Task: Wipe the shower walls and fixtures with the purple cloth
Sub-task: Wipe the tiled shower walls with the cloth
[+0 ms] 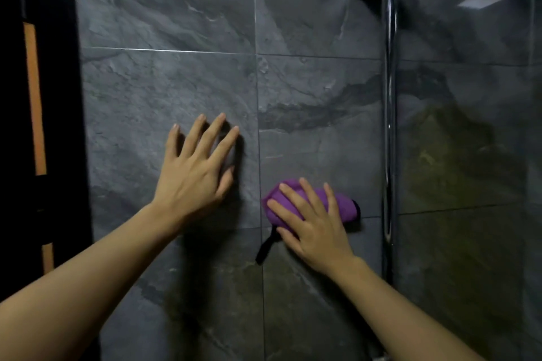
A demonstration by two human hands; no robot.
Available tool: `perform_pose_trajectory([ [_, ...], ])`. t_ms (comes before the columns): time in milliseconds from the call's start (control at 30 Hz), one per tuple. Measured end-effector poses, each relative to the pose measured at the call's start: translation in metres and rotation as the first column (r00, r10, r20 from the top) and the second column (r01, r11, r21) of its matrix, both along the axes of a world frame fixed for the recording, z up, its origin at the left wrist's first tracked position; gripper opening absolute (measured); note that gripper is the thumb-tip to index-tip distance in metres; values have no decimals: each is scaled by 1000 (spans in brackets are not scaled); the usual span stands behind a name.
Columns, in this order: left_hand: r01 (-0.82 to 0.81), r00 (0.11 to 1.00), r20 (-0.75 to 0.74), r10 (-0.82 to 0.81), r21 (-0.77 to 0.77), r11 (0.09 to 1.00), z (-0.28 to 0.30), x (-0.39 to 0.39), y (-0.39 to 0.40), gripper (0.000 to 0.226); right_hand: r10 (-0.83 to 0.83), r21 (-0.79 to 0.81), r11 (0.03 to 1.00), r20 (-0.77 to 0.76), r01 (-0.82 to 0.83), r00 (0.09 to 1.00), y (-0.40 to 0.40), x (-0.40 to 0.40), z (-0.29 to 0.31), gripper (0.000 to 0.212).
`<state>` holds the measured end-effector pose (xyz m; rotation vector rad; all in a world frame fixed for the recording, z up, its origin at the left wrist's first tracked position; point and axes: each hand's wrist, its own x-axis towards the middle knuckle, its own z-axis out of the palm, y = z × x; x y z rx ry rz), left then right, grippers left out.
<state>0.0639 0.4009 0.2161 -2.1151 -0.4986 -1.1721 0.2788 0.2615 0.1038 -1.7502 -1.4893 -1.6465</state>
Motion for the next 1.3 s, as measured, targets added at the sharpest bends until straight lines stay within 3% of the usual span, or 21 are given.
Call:
perform_pose_trajectory([
  [100,-11,1000,-4,11,-4,1000,-2,0,-1,69,1,38,999,-130,4,991,-10,13,16,55],
  [200,-4,1000,-3,4,-7,1000,0,-1,-3,68,16,156,987,-293,32,956,-7,13,75,55],
  [333,1,1000,-5,-1,-11,1000,4,-2,-8,69,42,245,969,-336,44,941,3,0,167,58],
  [433,3,1000,-16,-3,-18,1000,7,0,-12,70,52,241,970,-332,31,942,13,-11,192,56],
  [567,-4,1000,-14,4,-19,1000,6,7,-16,70,59,236,972,-254,3,966,18,-14,152,55],
  [833,4,998,-69,-9,-72,997,-8,17,-24,70,13,71,997,-203,2,979,1,-3,0,57],
  [967,-6,993,-114,-4,-91,996,-25,14,-24,71,7,72,997,-269,13,963,-19,20,9,56],
  [1167,-1,992,-123,-14,-118,993,-43,8,-27,71,40,259,963,-418,77,907,-11,16,97,57],
  [1300,-10,992,-129,-5,-120,993,-53,7,-29,71,30,236,970,-343,55,939,-4,6,73,57],
])
